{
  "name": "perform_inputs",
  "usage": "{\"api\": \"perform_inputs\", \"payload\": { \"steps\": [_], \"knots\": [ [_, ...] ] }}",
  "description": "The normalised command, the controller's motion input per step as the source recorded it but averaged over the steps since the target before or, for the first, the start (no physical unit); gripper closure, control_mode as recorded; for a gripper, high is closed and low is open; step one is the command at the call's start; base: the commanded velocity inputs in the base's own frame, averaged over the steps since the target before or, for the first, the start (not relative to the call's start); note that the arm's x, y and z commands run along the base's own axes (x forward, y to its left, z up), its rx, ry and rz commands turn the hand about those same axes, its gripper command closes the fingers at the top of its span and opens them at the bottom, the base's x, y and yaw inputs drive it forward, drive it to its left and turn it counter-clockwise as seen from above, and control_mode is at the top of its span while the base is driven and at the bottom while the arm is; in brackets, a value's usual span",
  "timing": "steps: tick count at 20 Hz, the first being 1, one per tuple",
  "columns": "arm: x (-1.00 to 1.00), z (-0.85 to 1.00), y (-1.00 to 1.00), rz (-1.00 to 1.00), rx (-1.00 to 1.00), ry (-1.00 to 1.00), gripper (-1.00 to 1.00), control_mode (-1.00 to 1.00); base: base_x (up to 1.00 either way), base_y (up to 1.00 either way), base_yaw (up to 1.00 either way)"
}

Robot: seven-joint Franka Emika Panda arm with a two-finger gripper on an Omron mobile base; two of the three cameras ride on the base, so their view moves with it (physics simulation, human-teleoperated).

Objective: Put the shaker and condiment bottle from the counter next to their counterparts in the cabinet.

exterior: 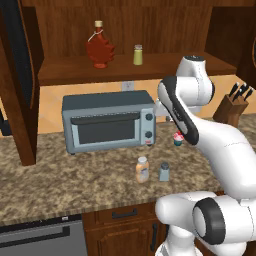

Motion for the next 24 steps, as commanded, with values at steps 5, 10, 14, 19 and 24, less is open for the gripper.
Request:
{"api": "perform_inputs", "payload": {
  "steps": [5,10,14,19,24],
  "knots": [
    [-0.14,0.00,0.07,0.02,-0.04,-0.04,-1.00,-1.00,0.00,0.00,0.00],
    [-0.56,0.00,0.22,-0.01,-0.07,-0.13,-1.00,-1.00,0.00,0.00,0.00],
    [-0.52,-0.16,0.30,-0.13,-0.09,-0.21,-1.00,-1.00,0.00,0.00,0.00],
    [0.00,-0.82,0.26,-0.23,-0.22,-0.03,-1.00,-1.00,0.00,0.00,0.00],
    [-0.06,-0.42,0.17,-0.17,-0.13,-0.04,-1.00,-1.00,0.00,0.00,0.00]
  ]
}}
